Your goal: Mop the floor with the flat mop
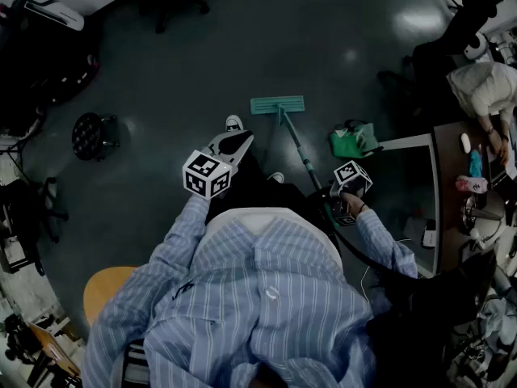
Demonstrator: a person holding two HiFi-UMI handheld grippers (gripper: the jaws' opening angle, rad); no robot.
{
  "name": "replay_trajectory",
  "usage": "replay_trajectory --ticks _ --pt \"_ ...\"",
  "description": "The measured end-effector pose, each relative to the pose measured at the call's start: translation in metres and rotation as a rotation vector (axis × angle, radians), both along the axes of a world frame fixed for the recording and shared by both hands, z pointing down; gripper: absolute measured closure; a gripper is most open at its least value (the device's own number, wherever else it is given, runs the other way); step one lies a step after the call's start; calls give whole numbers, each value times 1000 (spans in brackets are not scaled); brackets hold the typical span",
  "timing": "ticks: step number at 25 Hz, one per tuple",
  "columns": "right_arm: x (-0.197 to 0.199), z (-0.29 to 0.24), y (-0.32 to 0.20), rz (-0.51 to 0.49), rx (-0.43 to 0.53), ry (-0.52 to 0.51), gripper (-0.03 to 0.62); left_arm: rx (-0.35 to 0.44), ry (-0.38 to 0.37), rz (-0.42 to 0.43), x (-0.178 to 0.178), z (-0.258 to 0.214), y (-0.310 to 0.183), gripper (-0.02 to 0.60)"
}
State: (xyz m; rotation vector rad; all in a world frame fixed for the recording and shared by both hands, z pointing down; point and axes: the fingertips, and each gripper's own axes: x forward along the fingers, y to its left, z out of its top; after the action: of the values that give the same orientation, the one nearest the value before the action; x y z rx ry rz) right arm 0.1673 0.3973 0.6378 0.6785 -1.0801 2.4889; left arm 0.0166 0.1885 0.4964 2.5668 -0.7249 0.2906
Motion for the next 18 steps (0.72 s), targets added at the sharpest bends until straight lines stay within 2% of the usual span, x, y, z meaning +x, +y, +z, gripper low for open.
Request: replay_trajectory --ticks 8,18 --pt "-1 -7 1 -1 -22 1 574 -9 5 -5 0 2 -7 563" --pt "5 -1 -11 -20 -29 15 575 -37 25 -52 -5 6 -26 563"
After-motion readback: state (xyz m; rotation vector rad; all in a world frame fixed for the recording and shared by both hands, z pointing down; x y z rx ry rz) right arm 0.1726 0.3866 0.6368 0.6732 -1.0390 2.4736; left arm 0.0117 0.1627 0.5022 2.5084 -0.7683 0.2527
